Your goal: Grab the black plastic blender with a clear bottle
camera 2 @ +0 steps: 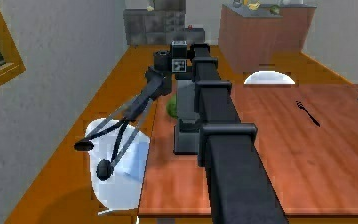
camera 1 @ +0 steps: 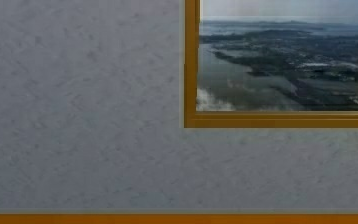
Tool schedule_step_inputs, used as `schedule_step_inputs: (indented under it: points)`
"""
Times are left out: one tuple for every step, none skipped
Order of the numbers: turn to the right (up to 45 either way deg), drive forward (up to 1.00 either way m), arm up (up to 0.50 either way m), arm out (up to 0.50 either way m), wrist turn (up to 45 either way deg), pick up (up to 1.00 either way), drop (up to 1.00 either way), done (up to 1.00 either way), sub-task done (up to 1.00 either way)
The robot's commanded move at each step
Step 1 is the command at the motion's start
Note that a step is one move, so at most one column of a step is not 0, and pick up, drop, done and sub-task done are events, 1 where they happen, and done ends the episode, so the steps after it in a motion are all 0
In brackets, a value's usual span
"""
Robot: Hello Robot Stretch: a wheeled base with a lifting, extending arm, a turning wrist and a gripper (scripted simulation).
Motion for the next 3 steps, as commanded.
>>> schedule_step_inputs:
  points:
    - [0.0, 0.0, 0.0, 0.0, 45.0, 0.0, 0.0, 0.0, 0.0]
    - [0.0, 0.0, 0.0, 0.0, 45.0, 0.0, 0.0, 0.0, 0.0]
    - [0.0, 0.0, 0.0, 0.0, 45.0, 0.0, 0.0, 0.0, 0.0]
